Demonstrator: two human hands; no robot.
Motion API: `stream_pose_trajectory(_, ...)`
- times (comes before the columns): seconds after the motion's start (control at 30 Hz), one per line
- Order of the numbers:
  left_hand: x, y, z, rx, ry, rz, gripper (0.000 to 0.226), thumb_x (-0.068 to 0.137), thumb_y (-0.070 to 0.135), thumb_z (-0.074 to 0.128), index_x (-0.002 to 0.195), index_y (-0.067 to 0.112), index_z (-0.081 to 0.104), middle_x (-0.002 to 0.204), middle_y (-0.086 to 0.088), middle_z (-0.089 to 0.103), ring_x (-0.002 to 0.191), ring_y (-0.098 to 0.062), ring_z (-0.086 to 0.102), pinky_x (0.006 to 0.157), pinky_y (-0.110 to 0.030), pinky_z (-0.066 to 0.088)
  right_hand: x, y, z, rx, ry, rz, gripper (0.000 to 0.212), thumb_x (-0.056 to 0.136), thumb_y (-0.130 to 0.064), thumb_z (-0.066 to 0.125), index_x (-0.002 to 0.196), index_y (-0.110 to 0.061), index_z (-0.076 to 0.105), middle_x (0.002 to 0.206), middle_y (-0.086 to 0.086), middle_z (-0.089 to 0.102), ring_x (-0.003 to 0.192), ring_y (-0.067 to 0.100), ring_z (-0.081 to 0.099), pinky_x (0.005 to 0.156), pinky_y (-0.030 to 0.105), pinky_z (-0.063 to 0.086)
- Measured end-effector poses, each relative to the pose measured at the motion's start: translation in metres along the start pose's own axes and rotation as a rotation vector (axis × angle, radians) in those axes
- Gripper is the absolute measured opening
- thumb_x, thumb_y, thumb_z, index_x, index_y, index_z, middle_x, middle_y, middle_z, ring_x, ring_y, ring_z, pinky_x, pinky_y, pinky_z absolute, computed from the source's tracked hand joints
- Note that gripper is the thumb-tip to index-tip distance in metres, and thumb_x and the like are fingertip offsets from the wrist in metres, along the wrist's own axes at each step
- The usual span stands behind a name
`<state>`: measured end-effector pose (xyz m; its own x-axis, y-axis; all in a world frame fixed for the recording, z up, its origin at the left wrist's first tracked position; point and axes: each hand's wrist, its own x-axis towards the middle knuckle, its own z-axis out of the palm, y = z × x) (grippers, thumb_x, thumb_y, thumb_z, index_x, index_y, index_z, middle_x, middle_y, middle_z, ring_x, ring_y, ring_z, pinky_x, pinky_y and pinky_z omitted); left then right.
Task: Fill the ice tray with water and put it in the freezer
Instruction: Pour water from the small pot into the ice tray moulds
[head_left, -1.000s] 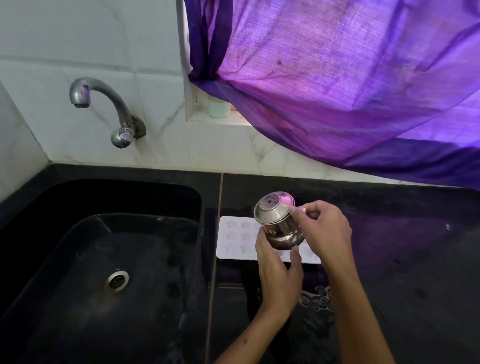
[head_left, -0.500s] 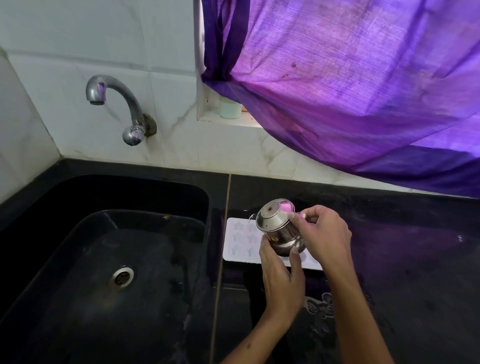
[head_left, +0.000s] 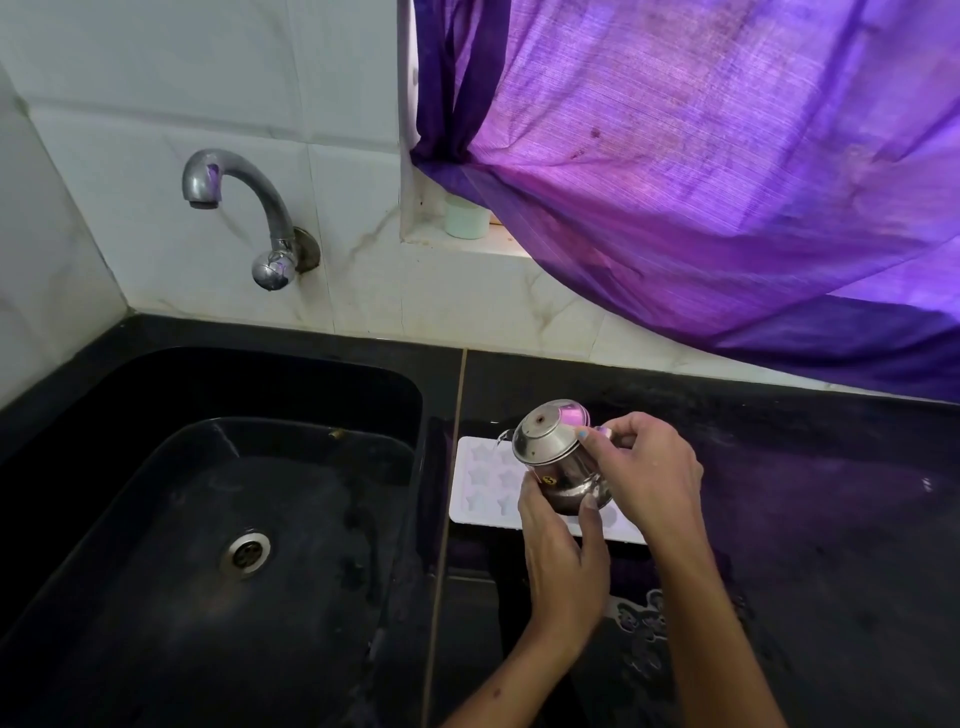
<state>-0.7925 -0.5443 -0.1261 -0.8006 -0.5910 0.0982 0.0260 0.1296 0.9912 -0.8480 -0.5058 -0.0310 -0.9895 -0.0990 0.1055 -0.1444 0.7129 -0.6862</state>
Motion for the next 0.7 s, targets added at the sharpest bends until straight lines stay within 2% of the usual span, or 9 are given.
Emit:
stream_pose_trajectory(0.17, -0.001, 0.0, 0.0, 0.003, 0.001, 0.019, 0.058, 0.096, 0.022, 0.052, 0.146, 0.014, 0.025, 0.141, 0.002, 0.039, 0.127, -0.005, 0.041, 0.104, -0.024, 0.038, 0.0, 0.002, -0.001, 0.004, 0.006, -0.001, 0.019, 0.089, -0.041, 0.064, 0.086, -0.022, 0.063, 0.08, -0.008, 0.065, 0.079, 0.01, 0.059, 0.073, 0.028, 0.037)
stream_pose_trajectory(0.37, -0.002, 0.002, 0.0, 0.021, 0.013, 0.051, 0.059, 0.096, 0.025, 0.051, 0.146, 0.016, 0.023, 0.143, 0.001, 0.036, 0.13, -0.008, 0.037, 0.106, -0.035, 0.037, 0.001, 0.011, -0.005, 0.138, -0.004, 0.063, 0.02, 0.086, -0.041, 0.068, 0.081, -0.021, 0.066, 0.078, -0.007, 0.069, 0.082, 0.014, 0.065, 0.077, 0.033, 0.047)
stream_pose_trajectory(0.53, -0.006, 0.007, 0.003, 0.041, -0.017, 0.118, 0.06, 0.097, 0.028, 0.048, 0.148, 0.018, 0.019, 0.15, 0.003, 0.029, 0.137, -0.01, 0.03, 0.111, -0.035, 0.033, -0.002, 0.025, -0.019, 0.353, 0.01, 0.105, 0.015, 0.084, -0.034, 0.072, 0.079, -0.021, 0.067, 0.073, 0.0, 0.072, 0.08, 0.021, 0.07, 0.084, 0.05, 0.056)
stream_pose_trajectory(0.63, -0.01, 0.011, 0.01, 0.019, -0.054, 0.143, 0.057, 0.099, 0.026, 0.042, 0.149, 0.016, 0.018, 0.154, 0.002, 0.023, 0.142, -0.01, 0.022, 0.115, -0.038, 0.028, -0.005, 0.036, -0.031, 0.404, 0.057, 0.136, 0.015, 0.083, -0.035, 0.072, 0.079, -0.021, 0.068, 0.07, 0.001, 0.073, 0.078, 0.021, 0.071, 0.083, 0.053, 0.056)
stream_pose_trajectory(0.7, -0.014, 0.014, 0.016, -0.007, -0.088, 0.157, 0.052, 0.1, 0.027, 0.036, 0.149, 0.015, 0.021, 0.154, 0.0, 0.026, 0.142, -0.011, 0.024, 0.114, -0.04, 0.028, -0.007, 0.043, -0.039, 0.404, 0.099, 0.158, 0.016, 0.083, -0.036, 0.072, 0.079, -0.021, 0.068, 0.07, 0.0, 0.072, 0.078, 0.021, 0.071, 0.083, 0.052, 0.056)
